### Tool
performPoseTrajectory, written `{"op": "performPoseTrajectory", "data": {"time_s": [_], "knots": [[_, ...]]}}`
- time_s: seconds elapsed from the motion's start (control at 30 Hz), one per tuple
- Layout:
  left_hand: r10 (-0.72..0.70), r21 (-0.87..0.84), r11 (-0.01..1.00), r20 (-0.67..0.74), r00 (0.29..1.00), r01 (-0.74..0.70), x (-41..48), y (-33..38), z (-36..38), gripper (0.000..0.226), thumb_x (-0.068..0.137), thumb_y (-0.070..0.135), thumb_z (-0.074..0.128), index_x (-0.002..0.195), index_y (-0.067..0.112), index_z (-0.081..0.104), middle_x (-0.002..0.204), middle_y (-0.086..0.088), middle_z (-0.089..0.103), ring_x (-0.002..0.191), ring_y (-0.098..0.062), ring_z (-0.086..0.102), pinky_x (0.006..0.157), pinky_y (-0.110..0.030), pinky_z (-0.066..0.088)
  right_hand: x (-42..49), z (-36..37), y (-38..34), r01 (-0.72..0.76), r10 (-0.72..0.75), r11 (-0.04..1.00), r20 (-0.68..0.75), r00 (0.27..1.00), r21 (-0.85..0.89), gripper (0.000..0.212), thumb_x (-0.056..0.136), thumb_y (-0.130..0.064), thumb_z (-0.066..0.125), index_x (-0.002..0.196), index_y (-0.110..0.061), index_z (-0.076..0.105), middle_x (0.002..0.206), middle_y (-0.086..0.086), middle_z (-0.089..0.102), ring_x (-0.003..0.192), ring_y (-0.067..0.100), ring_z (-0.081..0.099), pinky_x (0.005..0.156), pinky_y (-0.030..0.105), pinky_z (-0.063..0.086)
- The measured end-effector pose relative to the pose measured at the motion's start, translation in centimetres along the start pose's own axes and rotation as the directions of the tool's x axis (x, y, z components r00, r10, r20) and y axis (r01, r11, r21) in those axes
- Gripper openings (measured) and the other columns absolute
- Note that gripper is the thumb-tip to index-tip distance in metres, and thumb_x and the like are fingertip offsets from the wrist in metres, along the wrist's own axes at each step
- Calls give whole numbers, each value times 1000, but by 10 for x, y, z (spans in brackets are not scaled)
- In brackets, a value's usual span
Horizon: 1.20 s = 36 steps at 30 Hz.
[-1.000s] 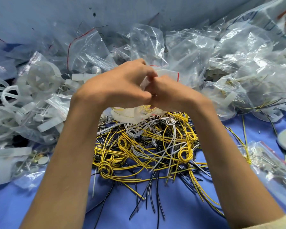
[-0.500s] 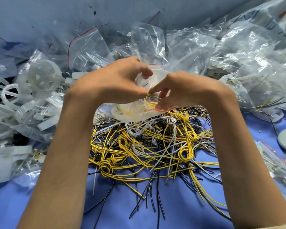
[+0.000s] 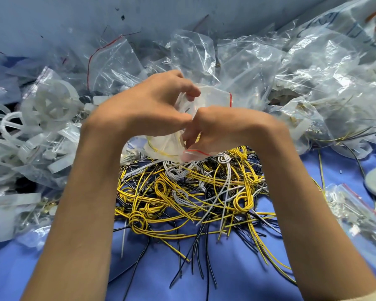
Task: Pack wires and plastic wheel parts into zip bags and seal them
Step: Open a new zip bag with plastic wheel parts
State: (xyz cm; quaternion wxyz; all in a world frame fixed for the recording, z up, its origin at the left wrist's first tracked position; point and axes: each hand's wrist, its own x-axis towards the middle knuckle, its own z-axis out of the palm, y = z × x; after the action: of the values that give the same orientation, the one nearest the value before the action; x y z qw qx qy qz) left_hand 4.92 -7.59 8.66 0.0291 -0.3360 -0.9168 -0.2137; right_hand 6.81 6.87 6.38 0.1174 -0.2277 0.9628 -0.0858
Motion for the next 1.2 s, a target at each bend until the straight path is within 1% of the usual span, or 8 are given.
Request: {"op": "performPoseTrajectory", "data": {"time_s": [0.13,0.27,0.37,0.5,0.67,0.8,1.03,1.2], "knots": [[10,5,1000,-1,1000,-10,0,-1,-1,48,79,17,61,126,20,57,112,5,49,87,-11,46,69,-13,34,5,6,-3,-37,35,998,-39,999,-50,13,85,-28,65,93,-22,72,89,4,68,85,26,57,78,35,51],[-1,4,1000,3,1000,1,-1,2,-2,51,76,29,56,127,21,57,106,9,46,90,-11,46,78,-18,33,8,11,-6,-16,17,1000,-184,983,6,13,83,-15,61,89,-18,72,57,-13,45,53,10,42,45,7,32],[19,-4,1000,-3,1000,-19,-1,3,-2,49,76,31,55,124,22,59,105,10,46,91,-9,45,77,-15,33,15,20,-13,8,10,998,-286,958,63,20,88,-12,57,103,-7,68,63,-13,40,52,4,37,52,2,36],[21,6,1000,13,1000,-21,-1,2,-1,52,71,30,55,123,25,59,106,10,48,89,-9,49,75,-13,36,22,25,-16,63,-55,997,-166,985,41,23,91,-18,51,106,-7,66,99,8,65,91,26,57,78,29,44],[-19,-15,1000,-12,1000,19,0,-1,-2,45,78,19,60,123,21,59,101,9,48,84,-9,48,68,-3,35,-5,-4,-1,57,-38,988,-126,991,144,12,84,-26,63,92,-27,72,60,-23,55,60,-3,53,57,11,41],[-70,-5,998,9,997,70,0,-4,-2,43,77,13,61,119,21,58,86,17,42,67,8,48,51,-3,36,-20,-19,16,77,24,943,-295,955,323,5,80,-20,72,82,-17,75,68,-3,72,58,5,65,58,21,52],[-223,144,962,-64,973,230,4,-14,4,47,75,16,66,122,20,58,102,4,50,87,-18,46,80,-22,36,-32,-22,43,-133,205,955,-265,942,264,10,74,-18,74,76,-28,73,74,-8,71,73,10,66,72,30,52],[-283,131,948,-63,957,289,3,-19,2,53,74,15,66,126,23,55,113,6,56,89,-16,47,82,-22,36,-24,-13,59,-333,369,923,-202,907,193,27,78,-30,75,104,-25,69,100,-7,68,85,11,62,66,23,44]]}}
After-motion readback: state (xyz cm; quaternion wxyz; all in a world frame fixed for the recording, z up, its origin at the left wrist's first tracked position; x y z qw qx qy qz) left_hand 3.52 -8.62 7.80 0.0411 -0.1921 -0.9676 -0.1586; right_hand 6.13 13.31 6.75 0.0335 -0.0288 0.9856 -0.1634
